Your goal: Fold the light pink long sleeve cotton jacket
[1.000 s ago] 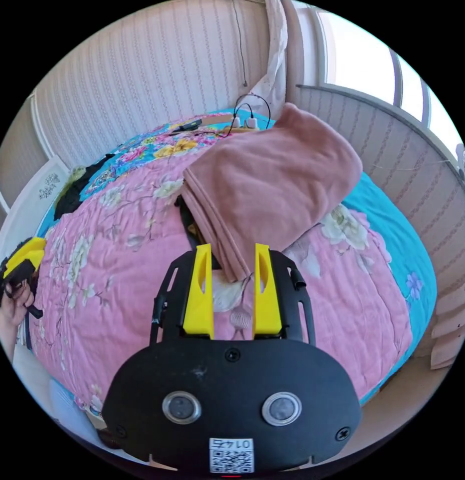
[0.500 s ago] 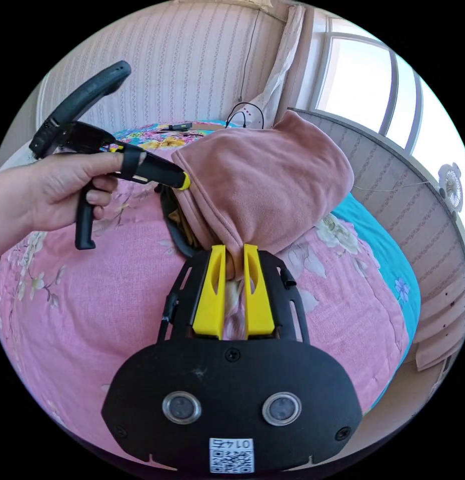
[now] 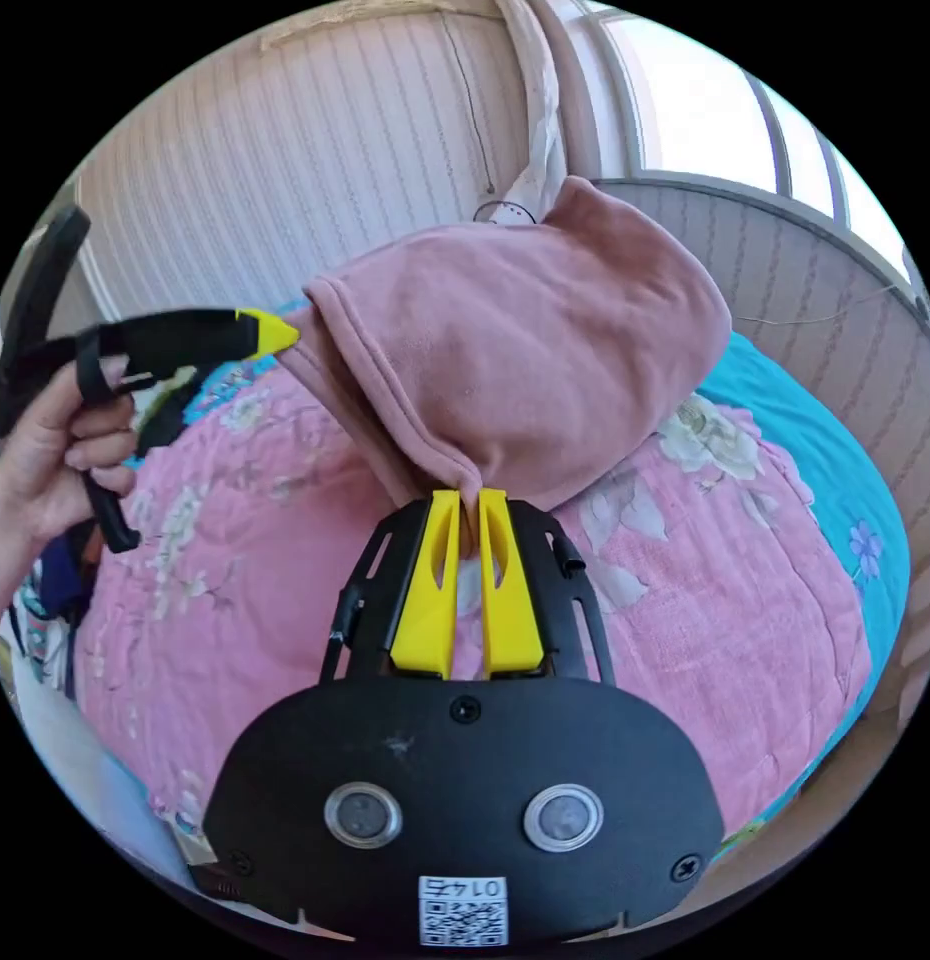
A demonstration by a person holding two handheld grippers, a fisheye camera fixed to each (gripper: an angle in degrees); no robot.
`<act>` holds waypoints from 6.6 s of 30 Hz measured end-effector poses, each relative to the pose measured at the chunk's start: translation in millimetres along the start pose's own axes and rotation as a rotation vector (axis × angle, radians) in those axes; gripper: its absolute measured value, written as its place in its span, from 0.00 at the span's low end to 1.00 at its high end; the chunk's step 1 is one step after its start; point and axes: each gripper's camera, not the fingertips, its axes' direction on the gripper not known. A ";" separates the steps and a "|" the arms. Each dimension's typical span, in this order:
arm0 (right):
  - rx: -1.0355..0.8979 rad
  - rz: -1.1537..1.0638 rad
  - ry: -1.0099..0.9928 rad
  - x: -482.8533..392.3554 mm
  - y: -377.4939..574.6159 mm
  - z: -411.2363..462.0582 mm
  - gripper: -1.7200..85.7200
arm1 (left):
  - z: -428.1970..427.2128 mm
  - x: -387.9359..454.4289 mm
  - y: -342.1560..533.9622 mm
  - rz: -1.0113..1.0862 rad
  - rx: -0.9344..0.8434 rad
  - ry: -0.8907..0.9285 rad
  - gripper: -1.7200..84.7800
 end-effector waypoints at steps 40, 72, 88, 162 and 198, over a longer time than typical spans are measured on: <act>-0.295 0.208 -0.109 -8.9 158.1 -281.3 0.05 | -239.2 169.9 345.4 -0.166 -0.080 0.033 0.02; -0.327 0.173 -0.194 -3.1 128.2 -327.1 0.03 | -477.8 134.1 364.6 -0.340 0.037 0.235 0.02; 0.107 -0.178 -1.005 -88.8 51.2 -458.2 0.03 | -960.6 122.8 526.2 -0.332 1.065 0.061 0.01; -0.814 0.110 -0.492 -164.4 200.6 34.7 0.02 | -858.3 -8.4 705.0 -0.781 -0.156 -0.200 0.01; -0.865 -0.277 -0.320 -322.1 246.6 102.8 0.02 | -673.8 3.4 638.8 -0.373 -0.254 -0.347 0.01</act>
